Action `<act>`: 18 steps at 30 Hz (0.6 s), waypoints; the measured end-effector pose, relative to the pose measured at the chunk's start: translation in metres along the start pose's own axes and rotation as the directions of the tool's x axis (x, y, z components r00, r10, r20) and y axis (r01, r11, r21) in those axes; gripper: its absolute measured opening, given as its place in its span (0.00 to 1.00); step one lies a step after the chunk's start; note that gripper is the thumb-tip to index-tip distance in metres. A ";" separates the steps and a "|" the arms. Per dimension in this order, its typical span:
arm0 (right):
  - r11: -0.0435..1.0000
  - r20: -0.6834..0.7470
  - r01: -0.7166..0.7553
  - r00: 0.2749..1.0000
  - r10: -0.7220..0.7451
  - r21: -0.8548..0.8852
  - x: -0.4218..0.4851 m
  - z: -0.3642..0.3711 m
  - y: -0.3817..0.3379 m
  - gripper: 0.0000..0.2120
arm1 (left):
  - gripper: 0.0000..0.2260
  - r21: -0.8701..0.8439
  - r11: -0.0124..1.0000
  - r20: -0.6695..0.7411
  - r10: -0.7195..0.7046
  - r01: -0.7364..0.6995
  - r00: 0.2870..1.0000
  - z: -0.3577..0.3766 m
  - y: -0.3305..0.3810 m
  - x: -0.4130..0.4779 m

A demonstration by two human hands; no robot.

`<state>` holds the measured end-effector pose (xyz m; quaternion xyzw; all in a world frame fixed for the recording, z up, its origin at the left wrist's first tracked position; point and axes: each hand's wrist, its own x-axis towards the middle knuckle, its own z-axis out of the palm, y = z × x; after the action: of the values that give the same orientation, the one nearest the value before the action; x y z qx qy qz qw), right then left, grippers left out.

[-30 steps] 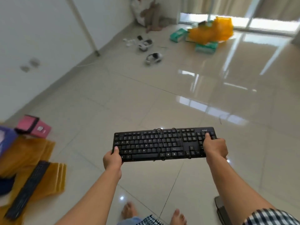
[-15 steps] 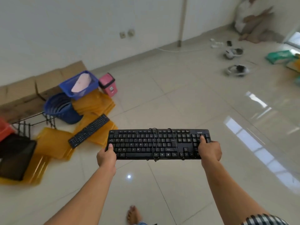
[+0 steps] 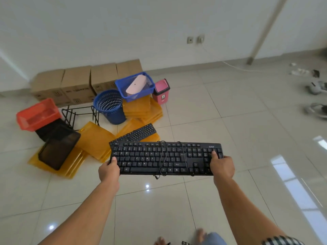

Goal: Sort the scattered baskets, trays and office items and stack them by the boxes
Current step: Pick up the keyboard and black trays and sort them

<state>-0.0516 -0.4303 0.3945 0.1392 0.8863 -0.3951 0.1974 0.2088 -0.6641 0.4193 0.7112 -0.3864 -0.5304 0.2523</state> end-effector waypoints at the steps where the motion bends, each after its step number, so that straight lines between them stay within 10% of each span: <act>1: 1.000 0.005 0.012 1.000 -0.012 -0.007 0.004 0.006 -0.009 0.23 | 0.08 -0.006 1.000 -0.008 -0.005 0.005 1.000 0.003 0.005 0.006; 18: 0.982 0.194 0.145 0.974 -0.121 -0.117 0.166 0.066 -0.178 0.20 | 0.07 -0.087 0.996 -0.163 -0.046 0.032 0.986 0.146 0.088 0.061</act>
<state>-0.2541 -0.5811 0.3928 0.0288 0.8954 -0.3597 0.2609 0.0533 -0.7569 0.4077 0.7486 -0.3275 -0.4906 0.3028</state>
